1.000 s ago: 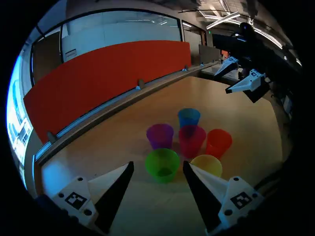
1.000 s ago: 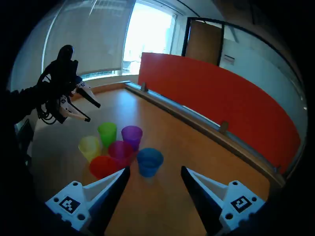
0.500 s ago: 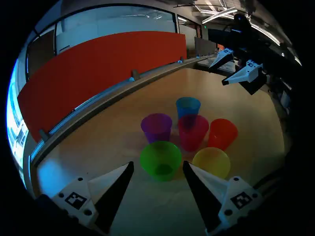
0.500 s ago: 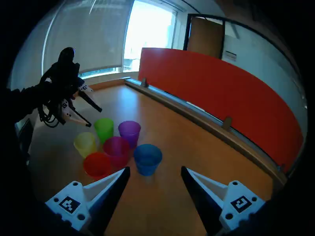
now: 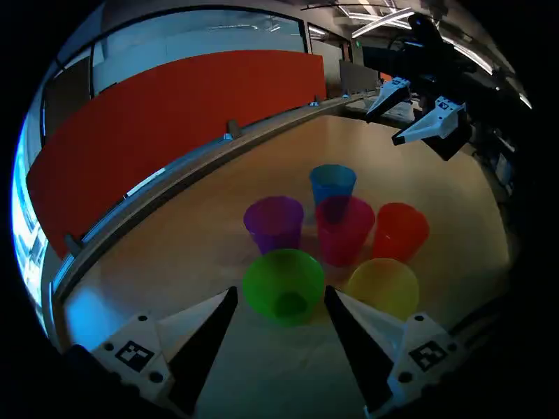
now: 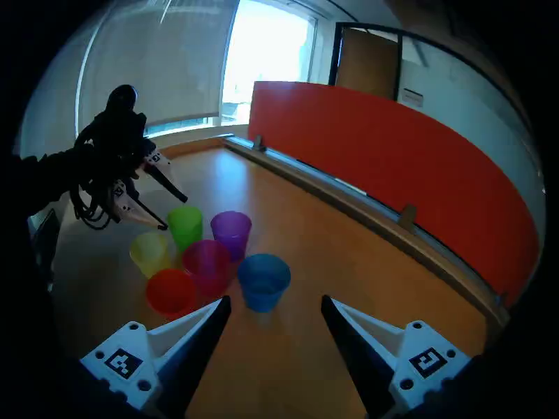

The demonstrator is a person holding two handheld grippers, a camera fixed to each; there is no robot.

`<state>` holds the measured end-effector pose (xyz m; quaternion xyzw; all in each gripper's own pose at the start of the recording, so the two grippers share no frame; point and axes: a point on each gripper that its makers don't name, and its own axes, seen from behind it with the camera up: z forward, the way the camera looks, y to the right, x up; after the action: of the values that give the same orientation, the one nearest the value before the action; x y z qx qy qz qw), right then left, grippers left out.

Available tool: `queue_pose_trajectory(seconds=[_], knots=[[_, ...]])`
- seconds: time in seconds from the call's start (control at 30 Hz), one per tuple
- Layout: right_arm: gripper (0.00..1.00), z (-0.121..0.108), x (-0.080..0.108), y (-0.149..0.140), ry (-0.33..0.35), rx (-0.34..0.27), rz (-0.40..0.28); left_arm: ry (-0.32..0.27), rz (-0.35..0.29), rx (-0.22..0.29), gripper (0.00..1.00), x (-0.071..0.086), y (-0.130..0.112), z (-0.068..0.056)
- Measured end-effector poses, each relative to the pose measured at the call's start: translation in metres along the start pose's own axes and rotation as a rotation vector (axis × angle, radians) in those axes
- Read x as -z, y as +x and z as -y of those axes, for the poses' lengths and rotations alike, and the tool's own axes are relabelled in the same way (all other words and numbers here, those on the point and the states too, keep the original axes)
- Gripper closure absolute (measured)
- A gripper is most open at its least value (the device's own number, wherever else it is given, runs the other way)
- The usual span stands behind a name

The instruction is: Pour water

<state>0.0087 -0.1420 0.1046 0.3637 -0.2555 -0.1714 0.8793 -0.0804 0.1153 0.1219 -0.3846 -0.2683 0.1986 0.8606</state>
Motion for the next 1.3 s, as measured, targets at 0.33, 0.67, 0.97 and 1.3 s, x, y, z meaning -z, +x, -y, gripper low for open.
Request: queue_pose_trajectory(seconds=[0.33, 0.67, 0.97, 1.3], knots=[[0.0, -0.002, -0.006, -0.003, 0.002, 0.0, 0.01, -0.024, -0.004, 0.02, 0.08, -0.012, -0.001, -0.002], [0.0, -0.002, -0.012, -0.003, 0.006, 0.007, 0.015, -0.032, -0.005, 0.021, 0.08, -0.021, -0.002, -0.001], [0.0, -0.002, -0.016, -0.003, 0.009, 0.009, 0.018, -0.031, -0.006, 0.027, 0.08, -0.029, -0.003, 0.002], [0.0, 0.0, -0.02, -0.005, 0.013, 0.008, 0.021, -0.022, -0.009, 0.017, 0.1, -0.034, -0.005, 0.003]])
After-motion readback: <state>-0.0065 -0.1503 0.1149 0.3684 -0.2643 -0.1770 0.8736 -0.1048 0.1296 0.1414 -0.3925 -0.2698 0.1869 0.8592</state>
